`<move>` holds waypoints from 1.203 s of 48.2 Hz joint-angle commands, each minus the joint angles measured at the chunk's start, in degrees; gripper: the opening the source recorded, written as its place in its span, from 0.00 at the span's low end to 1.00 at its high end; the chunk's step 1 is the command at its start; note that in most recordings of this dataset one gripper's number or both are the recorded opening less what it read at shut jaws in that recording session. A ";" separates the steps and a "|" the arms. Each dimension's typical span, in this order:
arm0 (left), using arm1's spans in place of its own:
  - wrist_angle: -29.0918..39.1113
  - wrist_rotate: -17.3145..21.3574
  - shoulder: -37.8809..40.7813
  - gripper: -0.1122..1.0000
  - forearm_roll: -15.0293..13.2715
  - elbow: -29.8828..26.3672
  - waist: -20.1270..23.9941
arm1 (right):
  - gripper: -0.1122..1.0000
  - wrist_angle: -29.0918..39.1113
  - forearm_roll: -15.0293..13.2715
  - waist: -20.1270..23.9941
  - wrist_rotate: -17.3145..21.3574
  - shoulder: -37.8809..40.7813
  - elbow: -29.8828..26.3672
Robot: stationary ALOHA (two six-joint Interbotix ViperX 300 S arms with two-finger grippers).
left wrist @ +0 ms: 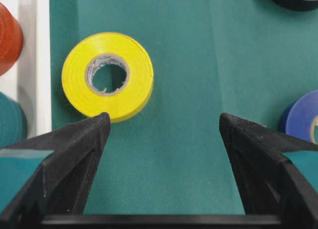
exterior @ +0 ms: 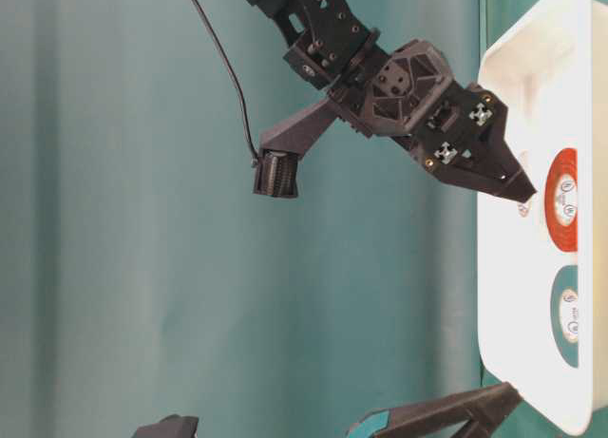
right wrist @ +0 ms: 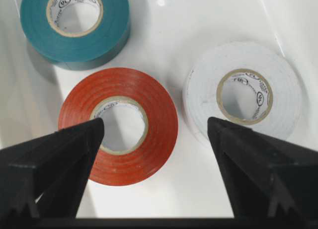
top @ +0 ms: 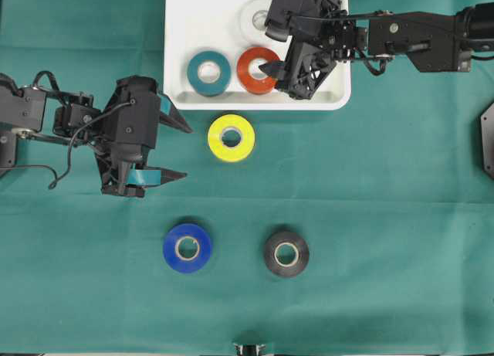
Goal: Put the tape alternately from left to right into the white case.
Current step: 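Open the right gripper to release the orange-red roll in the tray, then withdraw the right gripper to the right of the yellow roll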
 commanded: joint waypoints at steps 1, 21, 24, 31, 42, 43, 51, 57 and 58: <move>-0.35 0.09 -0.62 0.92 -0.09 -0.53 -0.18 | 0.86 -0.18 -0.09 0.00 0.18 -0.88 -0.79; -0.26 0.00 -0.62 0.93 0.00 -0.53 -0.18 | 0.86 0.09 -0.09 4.31 0.18 -5.80 1.93; -0.26 0.09 -0.62 0.92 -0.09 -0.53 -0.18 | 0.86 0.00 -0.09 5.36 0.18 -6.50 2.55; -0.26 0.00 -0.62 0.92 0.00 -0.53 -0.18 | 0.86 -0.26 -0.09 7.56 0.18 -7.91 3.96; -0.09 0.00 -0.62 0.92 0.00 -0.53 -0.18 | 0.86 -0.26 -0.09 10.90 0.18 -9.49 5.80; -0.09 0.00 -0.62 0.92 -0.09 -0.53 -0.18 | 0.86 -0.26 -0.09 11.07 0.18 -9.58 5.98; -0.09 0.00 -0.62 0.92 0.00 -0.53 -0.18 | 0.86 -0.26 -0.09 13.27 0.18 -10.63 7.12; -0.09 0.00 -0.62 0.92 -0.09 -0.53 -0.18 | 0.86 -0.26 -0.09 14.50 0.18 -11.51 7.82; -0.09 0.00 -0.70 0.93 0.00 -0.53 -0.18 | 0.86 -0.26 -0.09 14.68 0.18 -11.60 7.91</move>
